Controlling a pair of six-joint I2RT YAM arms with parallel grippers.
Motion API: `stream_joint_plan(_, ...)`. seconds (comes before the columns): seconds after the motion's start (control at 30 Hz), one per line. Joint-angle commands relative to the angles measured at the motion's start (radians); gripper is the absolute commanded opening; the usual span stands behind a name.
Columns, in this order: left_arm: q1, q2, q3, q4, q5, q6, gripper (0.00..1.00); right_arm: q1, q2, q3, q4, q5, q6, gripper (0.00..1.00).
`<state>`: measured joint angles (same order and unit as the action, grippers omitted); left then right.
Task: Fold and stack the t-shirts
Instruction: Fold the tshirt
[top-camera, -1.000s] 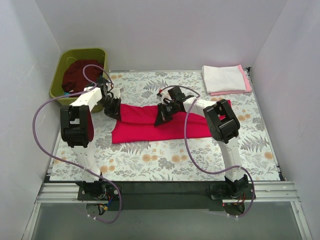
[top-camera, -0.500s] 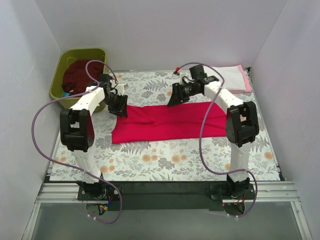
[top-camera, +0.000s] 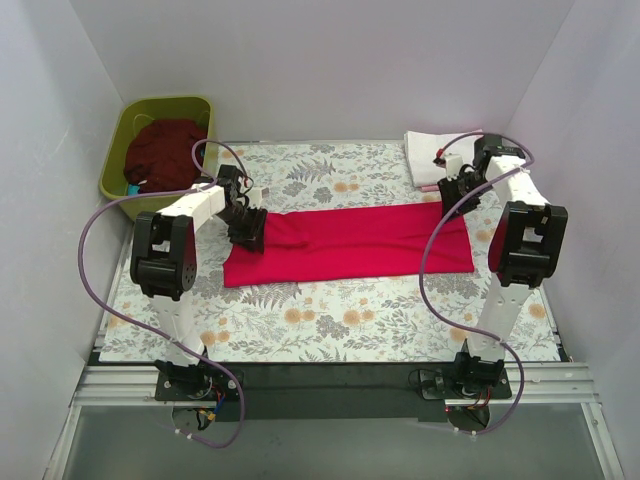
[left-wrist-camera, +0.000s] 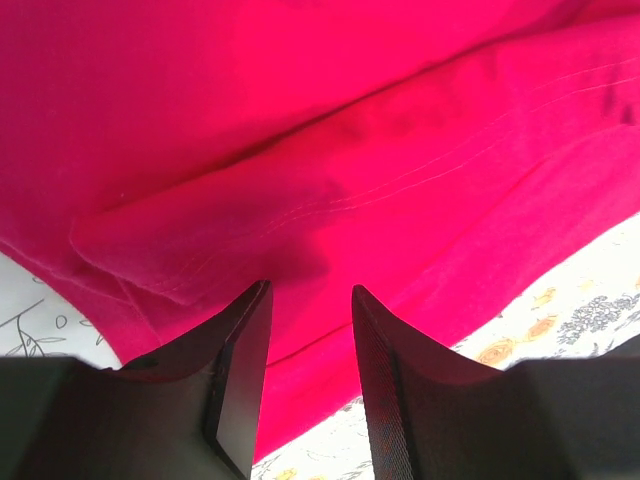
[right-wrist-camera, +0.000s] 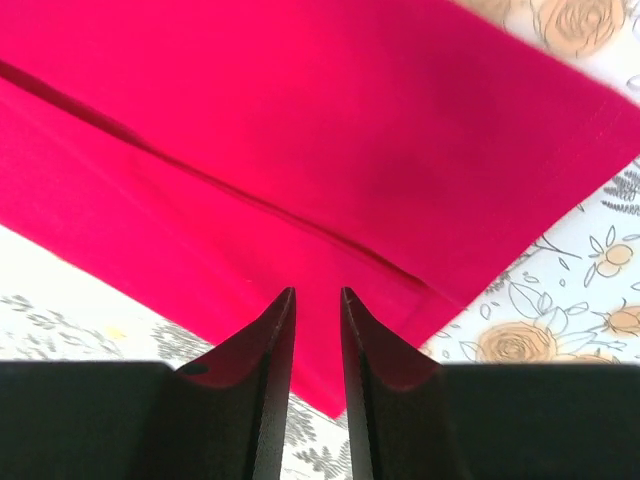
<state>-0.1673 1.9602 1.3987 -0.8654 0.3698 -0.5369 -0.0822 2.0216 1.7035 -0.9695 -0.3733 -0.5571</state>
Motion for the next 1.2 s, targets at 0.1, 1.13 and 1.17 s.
stream_joint_plan(0.1, 0.002, 0.005, 0.013, 0.003, -0.022, -0.011, 0.36, 0.007, 0.052, -0.019, -0.049, 0.160, -0.158, 0.33)
stream_joint_plan(1.13, 0.002, -0.012, -0.018, 0.000, -0.026, 0.005, 0.36, -0.062, 0.163, 0.048, -0.026, 0.142, -0.075, 0.46)
stream_joint_plan(1.17, 0.002, -0.012, -0.017, -0.001, -0.028, 0.003, 0.36, -0.060, 0.161, 0.048, -0.026, 0.142, -0.072, 0.45)
